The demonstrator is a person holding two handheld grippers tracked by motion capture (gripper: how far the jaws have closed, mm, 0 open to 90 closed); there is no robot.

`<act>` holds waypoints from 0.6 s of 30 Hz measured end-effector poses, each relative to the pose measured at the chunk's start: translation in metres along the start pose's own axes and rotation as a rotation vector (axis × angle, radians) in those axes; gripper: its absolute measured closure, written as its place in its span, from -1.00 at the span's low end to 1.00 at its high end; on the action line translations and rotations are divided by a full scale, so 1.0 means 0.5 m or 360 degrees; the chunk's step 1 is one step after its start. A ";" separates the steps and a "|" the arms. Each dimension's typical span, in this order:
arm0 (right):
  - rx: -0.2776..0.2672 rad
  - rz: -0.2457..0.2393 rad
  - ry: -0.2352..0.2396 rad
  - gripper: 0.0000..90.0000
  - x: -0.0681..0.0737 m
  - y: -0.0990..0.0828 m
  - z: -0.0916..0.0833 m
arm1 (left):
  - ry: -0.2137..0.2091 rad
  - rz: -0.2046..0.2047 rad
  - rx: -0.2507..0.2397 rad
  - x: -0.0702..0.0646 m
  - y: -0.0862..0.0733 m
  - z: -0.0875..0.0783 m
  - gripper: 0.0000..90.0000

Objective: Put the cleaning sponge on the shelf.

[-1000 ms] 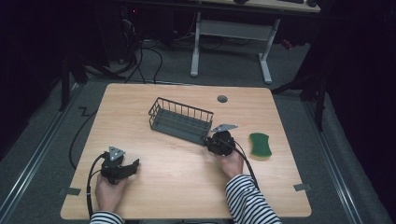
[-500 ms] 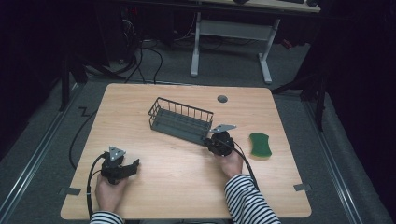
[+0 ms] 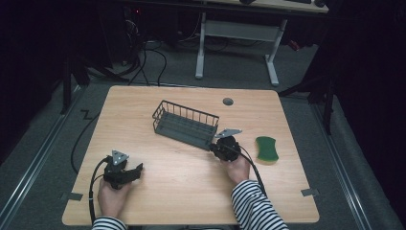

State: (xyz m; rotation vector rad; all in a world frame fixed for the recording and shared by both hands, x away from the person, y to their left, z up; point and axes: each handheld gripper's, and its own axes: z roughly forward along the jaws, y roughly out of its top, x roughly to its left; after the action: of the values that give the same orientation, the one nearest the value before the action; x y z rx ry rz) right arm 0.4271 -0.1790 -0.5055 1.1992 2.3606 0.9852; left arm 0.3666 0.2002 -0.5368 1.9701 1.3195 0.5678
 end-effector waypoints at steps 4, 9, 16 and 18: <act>0.0009 -0.0013 0.0005 0.91 0.004 -0.003 -0.004 | 0.0000 0.0000 0.0000 0.000 0.000 0.000 -0.32; 0.0018 -0.0020 0.0010 0.91 0.007 -0.008 -0.012 | 0.0000 0.0000 -0.0001 0.000 0.000 0.000 -0.32; 0.0025 -0.0016 0.0010 0.92 0.010 -0.029 -0.033 | -0.0002 0.0000 -0.0001 0.000 0.000 0.000 -0.33; 0.0023 -0.0008 0.0004 0.92 0.008 -0.039 -0.044 | -0.0002 0.0000 -0.0001 0.000 0.000 0.000 -0.33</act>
State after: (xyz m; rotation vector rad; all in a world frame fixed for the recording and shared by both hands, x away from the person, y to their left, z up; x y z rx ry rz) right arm 0.4014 -0.1935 -0.5031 1.1974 2.3755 0.9703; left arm 0.3666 0.2002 -0.5369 1.9698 1.3186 0.5668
